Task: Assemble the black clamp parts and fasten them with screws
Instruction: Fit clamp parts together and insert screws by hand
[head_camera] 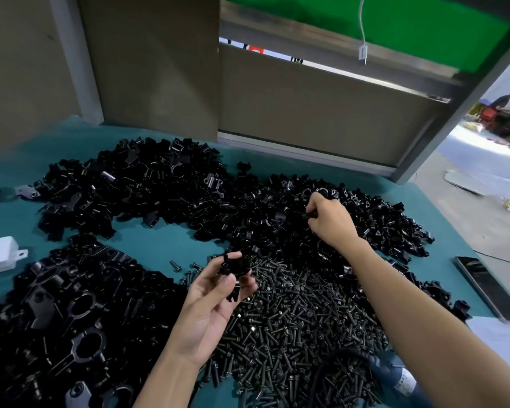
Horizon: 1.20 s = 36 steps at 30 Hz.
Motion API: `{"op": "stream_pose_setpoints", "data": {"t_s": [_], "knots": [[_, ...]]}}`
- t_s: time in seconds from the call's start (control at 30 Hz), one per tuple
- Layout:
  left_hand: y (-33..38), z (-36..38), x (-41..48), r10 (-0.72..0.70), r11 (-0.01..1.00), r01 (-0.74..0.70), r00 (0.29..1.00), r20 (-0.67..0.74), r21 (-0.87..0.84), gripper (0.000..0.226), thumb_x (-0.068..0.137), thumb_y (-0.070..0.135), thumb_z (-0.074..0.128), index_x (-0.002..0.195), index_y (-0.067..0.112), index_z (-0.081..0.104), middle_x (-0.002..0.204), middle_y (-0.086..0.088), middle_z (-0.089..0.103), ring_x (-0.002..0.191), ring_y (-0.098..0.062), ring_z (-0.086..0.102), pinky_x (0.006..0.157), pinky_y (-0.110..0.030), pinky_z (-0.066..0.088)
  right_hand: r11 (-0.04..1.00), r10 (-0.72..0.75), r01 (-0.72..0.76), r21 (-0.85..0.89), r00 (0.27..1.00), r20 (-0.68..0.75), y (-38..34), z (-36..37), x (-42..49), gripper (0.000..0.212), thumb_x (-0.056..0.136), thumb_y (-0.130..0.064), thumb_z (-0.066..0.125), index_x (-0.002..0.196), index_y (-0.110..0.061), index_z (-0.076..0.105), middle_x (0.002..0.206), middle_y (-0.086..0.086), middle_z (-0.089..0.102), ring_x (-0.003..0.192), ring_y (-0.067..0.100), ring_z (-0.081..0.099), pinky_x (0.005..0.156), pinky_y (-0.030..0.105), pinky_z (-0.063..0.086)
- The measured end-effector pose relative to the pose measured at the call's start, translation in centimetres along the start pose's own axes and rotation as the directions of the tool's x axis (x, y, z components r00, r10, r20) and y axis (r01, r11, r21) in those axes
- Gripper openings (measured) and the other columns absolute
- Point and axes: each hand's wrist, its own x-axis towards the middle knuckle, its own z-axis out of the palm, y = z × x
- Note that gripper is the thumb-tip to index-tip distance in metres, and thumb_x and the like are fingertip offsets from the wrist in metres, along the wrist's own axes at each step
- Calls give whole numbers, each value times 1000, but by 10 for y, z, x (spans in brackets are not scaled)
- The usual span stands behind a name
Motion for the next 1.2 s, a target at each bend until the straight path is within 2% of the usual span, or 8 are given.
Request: {"op": "stream_pose_setpoints", "data": {"t_s": [0.13, 0.23, 0.43, 0.57, 0.7, 0.83, 0.93, 1.2], "knots": [[-2, 0, 0, -4, 1000, 4, 1000, 5, -12, 40, 72, 8, 83, 111, 5, 74, 94, -20, 57, 88, -30, 71, 82, -38, 60, 921, 161, -122, 369, 984, -78, 4, -9, -25, 28, 84, 3, 71, 81, -19, 54, 83, 5, 69, 74, 19, 65, 52, 12, 44], [-4, -1, 1, -12, 1000, 12, 1000, 8, -7, 33, 79, 3, 66, 111, 7, 75, 95, -19, 63, 91, -28, 71, 82, -38, 59, 850, 230, -129, 511, 963, -139, -5, -19, -62, 29, 83, 1, 75, 79, -19, 55, 82, 5, 72, 74, 14, 72, 59, 12, 50], [-13, 7, -3, -119, 986, 107, 989, 92, 127, 38, 82, 11, 74, 120, 7, 71, 130, -16, 66, 120, -34, 64, 85, -39, 59, 743, 23, 167, 648, 962, -274, -73, -14, -140, 39, 78, 10, 74, 82, -24, 56, 94, -14, 72, 96, 1, 70, 80, 19, 57], [-14, 12, -11, -155, 985, 143, 979, 135, 95, 32, 80, 13, 73, 112, 10, 75, 131, -15, 66, 120, -30, 65, 85, -36, 59, 744, 51, 197, 639, 936, -348, -96, 0, -154, 41, 77, 14, 70, 84, -22, 52, 95, -14, 70, 100, -4, 68, 80, 17, 56], [-18, 14, -8, 33, 954, -42, 999, 34, 297, 23, 84, 14, 72, 106, 20, 75, 118, -10, 72, 112, -24, 69, 84, -30, 58, 801, 89, 201, 564, 891, -444, -106, 2, -152, 31, 75, 13, 73, 90, -11, 60, 89, -7, 71, 95, -2, 69, 76, 13, 54], [-24, 17, -9, 105, 931, -82, 993, -46, 356, 32, 79, 21, 68, 111, 23, 69, 99, 1, 76, 97, -13, 72, 77, -24, 58, 922, -81, 242, 302, 883, -462, -117, 6, -155, 34, 72, 11, 71, 103, -5, 69, 80, 5, 74, 68, 21, 71, 57, 38, 59], [-25, 17, -10, 139, 933, -93, 984, -110, 347, 44, 79, 24, 67, 122, 25, 63, 101, 3, 77, 96, -11, 73, 75, -21, 57, 946, -129, 257, 197, 856, -500, -122, 10, -158, 35, 65, 13, 75, 96, -4, 73, 70, 3, 71, 50, 18, 60, 41, 33, 50], [-24, 19, -10, 165, 931, -108, 977, -138, 350, 41, 78, 30, 69, 119, 30, 64, 107, 2, 77, 102, -13, 72, 77, -20, 57, 926, -140, 300, 229, 837, -529, -120, 14, -165, 36, 64, 18, 72, 94, -2, 73, 91, 5, 77, 73, 21, 73, 52, 36, 59]]}}
